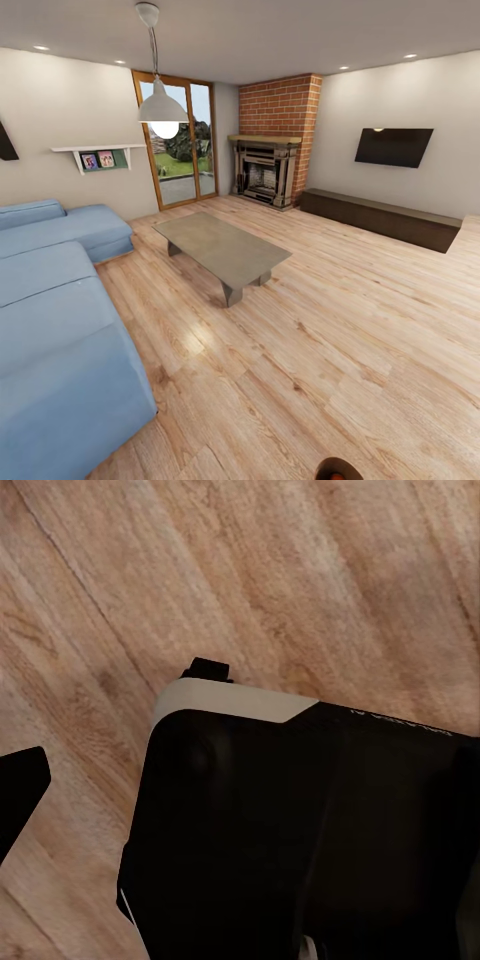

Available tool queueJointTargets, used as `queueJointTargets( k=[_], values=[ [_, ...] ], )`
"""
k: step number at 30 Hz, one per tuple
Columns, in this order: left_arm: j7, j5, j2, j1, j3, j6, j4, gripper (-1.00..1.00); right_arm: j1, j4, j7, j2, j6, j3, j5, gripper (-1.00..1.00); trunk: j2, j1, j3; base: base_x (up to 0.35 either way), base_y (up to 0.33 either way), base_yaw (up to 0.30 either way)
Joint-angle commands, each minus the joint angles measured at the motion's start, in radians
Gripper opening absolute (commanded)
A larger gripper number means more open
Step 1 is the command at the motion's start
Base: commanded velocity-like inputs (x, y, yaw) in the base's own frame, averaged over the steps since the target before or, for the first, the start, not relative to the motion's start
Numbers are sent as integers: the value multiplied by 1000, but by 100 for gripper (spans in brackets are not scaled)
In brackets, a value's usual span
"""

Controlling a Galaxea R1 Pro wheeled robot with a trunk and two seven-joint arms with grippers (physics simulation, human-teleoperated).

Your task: Put the three can of soda from the living room inside the tash can in the kitchen.

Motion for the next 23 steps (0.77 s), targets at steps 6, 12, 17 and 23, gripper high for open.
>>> queueJointTargets(
  k=[6,12,17,23],
  values=[
    [0,0,0,0,0,0,0,100,0,0,0,0,0,0,0,100,0,0,0,0,0,0],
    [0,0,0,0,0,0,0,100,0,0,0,0,0,0,0,100,0,0,0,0,0,0],
    [0,0,0,0,0,0,0,100,0,0,0,0,0,0,-1,100,0,0,0,0,0,0],
    [0,0,0,0,0,0,0,100,0,0,0,0,0,0,0,100,0,0,0,0,0,0]
  ],
)
